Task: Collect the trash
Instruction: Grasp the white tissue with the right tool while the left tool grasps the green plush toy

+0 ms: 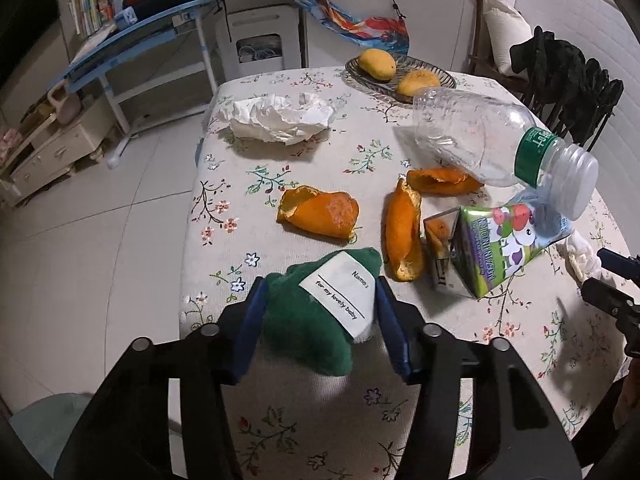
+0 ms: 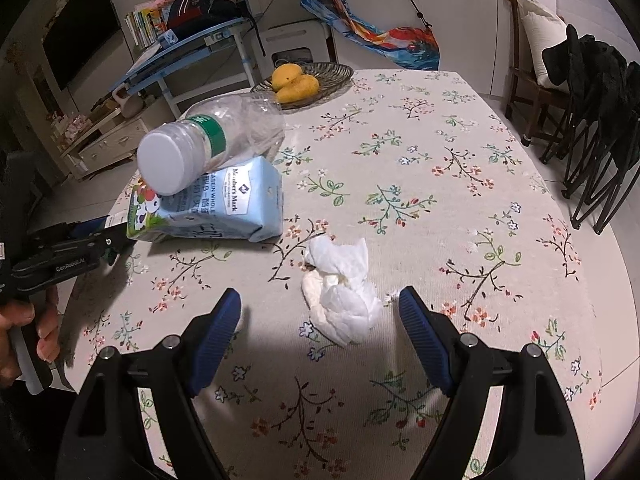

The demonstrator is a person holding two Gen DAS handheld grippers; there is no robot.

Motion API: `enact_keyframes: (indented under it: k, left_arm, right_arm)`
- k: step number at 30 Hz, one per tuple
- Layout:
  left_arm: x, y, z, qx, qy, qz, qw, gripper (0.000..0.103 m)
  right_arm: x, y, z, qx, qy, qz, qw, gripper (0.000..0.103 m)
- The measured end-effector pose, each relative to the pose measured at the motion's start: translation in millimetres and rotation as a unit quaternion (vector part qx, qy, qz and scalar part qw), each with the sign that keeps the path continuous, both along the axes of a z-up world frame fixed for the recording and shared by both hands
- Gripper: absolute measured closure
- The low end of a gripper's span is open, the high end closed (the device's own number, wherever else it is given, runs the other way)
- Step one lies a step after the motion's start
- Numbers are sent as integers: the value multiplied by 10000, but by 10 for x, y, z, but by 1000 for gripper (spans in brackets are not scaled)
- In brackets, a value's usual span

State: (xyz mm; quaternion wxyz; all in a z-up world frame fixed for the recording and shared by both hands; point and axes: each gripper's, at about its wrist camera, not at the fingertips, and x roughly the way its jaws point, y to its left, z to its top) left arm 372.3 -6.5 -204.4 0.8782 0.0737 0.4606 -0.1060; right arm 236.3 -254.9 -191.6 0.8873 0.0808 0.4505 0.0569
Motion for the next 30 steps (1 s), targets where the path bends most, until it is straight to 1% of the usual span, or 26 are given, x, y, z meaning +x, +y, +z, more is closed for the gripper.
enact_keyframes:
  k: [3,7,12,14,16,17,18,23,30]
  left_arm:
    - [-13,-3,30,-12,-35,-8,10000,56]
    - [-45,45,110,-63,-87,89,9999,56]
    - [-119,171,214,-236,-129,306,9992,56]
    - [-143,209,237,-283,-129,368,9988,56]
    - [-182,225,254,-313,-143,402,9986,56]
    - [-208,226,265,-327,-153,412,9985,56]
    - [-237,224,275,-341,-162,414,9984,56]
    - [-370,190,299,-453,-167,390,9981,56]
    - [-573,168,327,-605,-192,424,9971,56]
  right_arm:
    - [15,8,-15,-36,-2,5,10000,25]
    - [50,1,-61,-53,57,-3,10000,35]
    - [38,4,-61,-131,24,5,9999,40]
    - [31,19,-63,-201,6,38,9998,47]
    - [24,43,-62,-268,-4,95,9996,67]
    - [19,51,-60,-284,-11,123,9995,71]
    - [11,64,-60,-289,-8,161,9995,78]
    - [-53,78,-34,-239,-63,217,9995,80]
    - [-169,47,38,4,-114,204,9997,80]
